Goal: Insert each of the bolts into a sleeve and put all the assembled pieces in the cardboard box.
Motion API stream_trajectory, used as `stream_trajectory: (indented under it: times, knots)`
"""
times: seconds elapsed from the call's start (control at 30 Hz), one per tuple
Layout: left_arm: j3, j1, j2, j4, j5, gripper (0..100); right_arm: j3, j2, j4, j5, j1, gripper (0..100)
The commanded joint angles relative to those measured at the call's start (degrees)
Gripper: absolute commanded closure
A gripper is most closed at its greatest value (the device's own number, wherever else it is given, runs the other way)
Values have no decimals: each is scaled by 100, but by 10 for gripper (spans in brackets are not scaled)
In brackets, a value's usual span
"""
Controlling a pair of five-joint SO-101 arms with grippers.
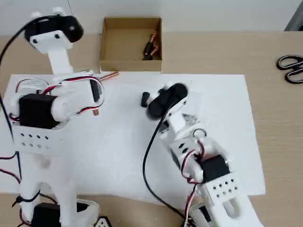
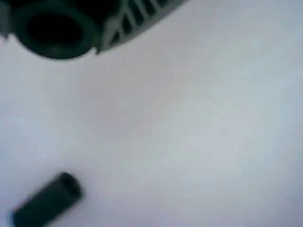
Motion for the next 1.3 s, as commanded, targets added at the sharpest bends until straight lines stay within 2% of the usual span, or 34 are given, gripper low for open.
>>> stream_trajectory:
  times: [0.0,0.23,0.37,0.5,0.67,0.77,0.97,1.1,1.27]
  knots:
    - [-22,70,-273,-360,44,994,141,-593,-119,9,-268,995]
    - [277,79,-1547,-818,44,994,712,-1516,-110,0,-382,995]
    - [1191,70,-2189,-1213,44,994,905,-1569,-136,-185,-382,995]
    - [2563,79,-2611,-2119,53,994,1099,-1569,-479,-1011,-374,995]
    - [4084,88,-3068,-3569,62,994,1547,-1622,-963,-1134,-391,995]
    - [4734,202,-3367,-4079,62,994,1626,-1622,-919,-1116,-637,995]
    - [5200,923,-3719,-4343,185,994,1644,-1912,-919,-1134,-813,995]
    - [5270,1046,-3719,-4369,457,994,1978,-2457,-971,-1143,-813,995]
    - [5745,1055,-3727,-4967,457,994,2154,-3160,-971,-1143,-813,995]
